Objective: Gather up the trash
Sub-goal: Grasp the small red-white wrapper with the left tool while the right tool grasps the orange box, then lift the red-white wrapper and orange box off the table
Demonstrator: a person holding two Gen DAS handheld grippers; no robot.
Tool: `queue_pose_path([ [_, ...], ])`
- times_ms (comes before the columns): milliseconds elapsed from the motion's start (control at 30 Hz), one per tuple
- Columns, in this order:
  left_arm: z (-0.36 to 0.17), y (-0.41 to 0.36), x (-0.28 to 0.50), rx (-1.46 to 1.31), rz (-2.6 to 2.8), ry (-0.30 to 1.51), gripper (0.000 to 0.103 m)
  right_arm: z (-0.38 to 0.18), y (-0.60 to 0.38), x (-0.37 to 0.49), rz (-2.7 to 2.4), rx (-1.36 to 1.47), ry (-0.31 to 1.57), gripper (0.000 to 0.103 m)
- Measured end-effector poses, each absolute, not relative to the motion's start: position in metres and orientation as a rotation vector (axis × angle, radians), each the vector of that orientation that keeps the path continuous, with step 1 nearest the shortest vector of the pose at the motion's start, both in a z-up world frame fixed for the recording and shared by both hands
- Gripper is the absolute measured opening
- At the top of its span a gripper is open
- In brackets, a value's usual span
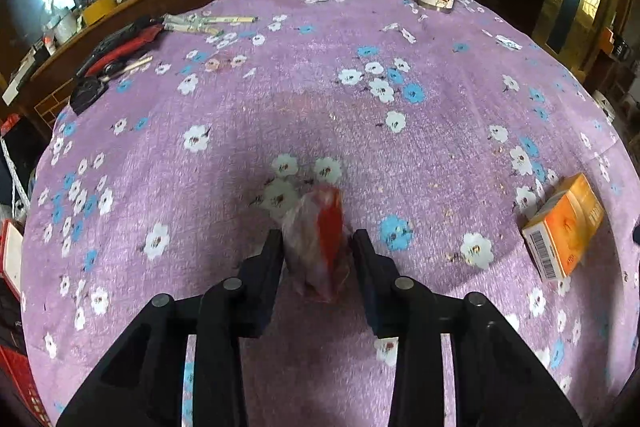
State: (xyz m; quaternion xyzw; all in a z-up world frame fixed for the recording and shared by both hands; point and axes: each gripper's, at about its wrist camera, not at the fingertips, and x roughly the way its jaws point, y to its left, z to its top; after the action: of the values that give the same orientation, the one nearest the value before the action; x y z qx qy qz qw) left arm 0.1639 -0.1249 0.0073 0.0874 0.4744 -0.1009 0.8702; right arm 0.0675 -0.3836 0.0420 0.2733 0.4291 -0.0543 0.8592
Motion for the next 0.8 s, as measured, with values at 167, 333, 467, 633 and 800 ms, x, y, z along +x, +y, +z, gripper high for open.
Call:
queue_pose_path([
  [167, 0.008, -0.123, 0.154, 0.216, -0.228, 0.963, 0.03, 0.024, -0.394, 0.1, -0.147, 0.57, 0.937, 0.065],
  [333, 0.016, -0.105, 0.142, 0.198, -0.238, 0.939, 0.029, 0.02, -0.378, 0.104, -0.015, 0.586, 0.94, 0.065],
  [467, 0.026, -0.084, 0.131, 0.166, -0.24, 0.921, 0.029, 0.019, -0.343, 0.093, 0.24, 0.616, 1.0, 0.065],
  [633, 0.038, -0.061, 0.126, 0.133, -0.229, 0.903, 0.029, 0.055, -0.348, 0.081, 0.27, 0.569, 0.908, 0.063],
  [800, 0.042, -0.052, 0.119, 0.107, -0.237, 0.898, 0.029, 0.048, -0.364, 0.107, 0.221, 0.554, 0.953, 0.065],
])
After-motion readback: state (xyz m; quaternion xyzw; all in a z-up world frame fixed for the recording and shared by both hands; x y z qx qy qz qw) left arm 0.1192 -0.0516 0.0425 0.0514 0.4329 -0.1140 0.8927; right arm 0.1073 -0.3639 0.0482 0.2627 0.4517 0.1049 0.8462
